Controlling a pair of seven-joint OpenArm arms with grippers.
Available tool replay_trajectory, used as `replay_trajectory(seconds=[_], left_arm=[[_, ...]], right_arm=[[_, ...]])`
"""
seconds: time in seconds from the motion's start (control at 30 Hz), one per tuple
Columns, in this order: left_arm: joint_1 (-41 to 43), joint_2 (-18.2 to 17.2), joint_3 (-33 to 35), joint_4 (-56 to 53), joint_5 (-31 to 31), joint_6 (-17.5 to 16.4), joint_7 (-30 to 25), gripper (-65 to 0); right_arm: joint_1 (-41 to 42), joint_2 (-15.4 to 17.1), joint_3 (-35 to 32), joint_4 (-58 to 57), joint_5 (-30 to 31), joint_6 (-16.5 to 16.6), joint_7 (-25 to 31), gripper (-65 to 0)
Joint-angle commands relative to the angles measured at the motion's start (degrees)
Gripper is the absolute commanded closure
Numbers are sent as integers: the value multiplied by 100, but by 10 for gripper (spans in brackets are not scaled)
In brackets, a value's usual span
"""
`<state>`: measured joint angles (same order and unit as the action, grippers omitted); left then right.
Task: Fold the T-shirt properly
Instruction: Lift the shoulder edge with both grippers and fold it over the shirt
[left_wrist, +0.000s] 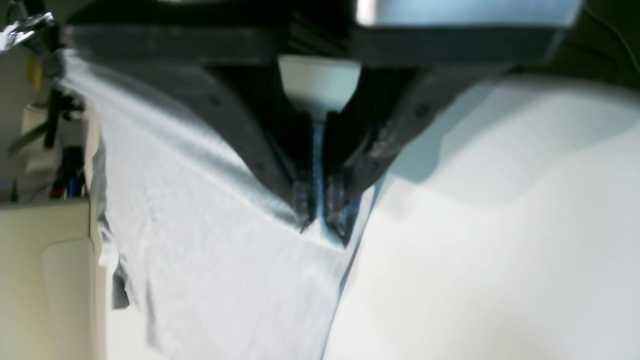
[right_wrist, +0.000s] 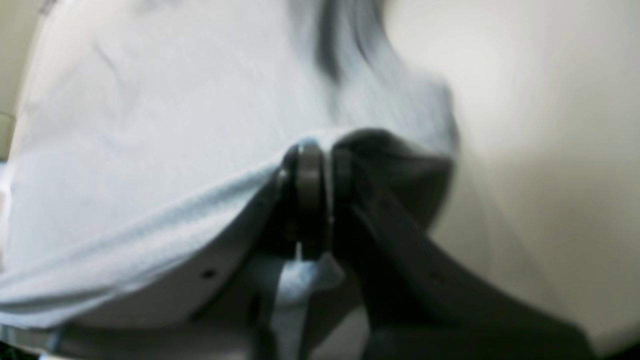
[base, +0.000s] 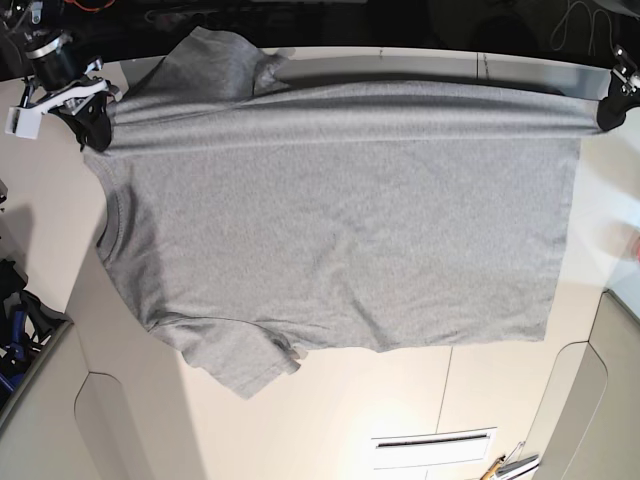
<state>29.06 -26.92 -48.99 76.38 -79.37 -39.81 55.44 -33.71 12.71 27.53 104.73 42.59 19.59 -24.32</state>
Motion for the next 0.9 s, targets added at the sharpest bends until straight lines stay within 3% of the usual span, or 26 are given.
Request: replay_trajectory(seconds=[0.0, 0.3, 0.57, 0.87], left_arm=[[-103, -203, 7, 81, -50, -19, -195, 0], [-750, -297, 931, 76, 1154, -19, -929, 0], [-1082, -299, 1147, 76, 2055, -19, -1458, 0], [-1097, -295, 1147, 76, 2098, -19, -1497, 0]], right_arm=[[151, 76, -26, 79, -85, -28, 179, 0], [1423, 92, -844, -723, -1003, -35, 190, 0], [2245, 92, -966, -1703, -1091, -28, 437, 0], [2479, 92, -966, -1749, -1084, -28, 435, 0]])
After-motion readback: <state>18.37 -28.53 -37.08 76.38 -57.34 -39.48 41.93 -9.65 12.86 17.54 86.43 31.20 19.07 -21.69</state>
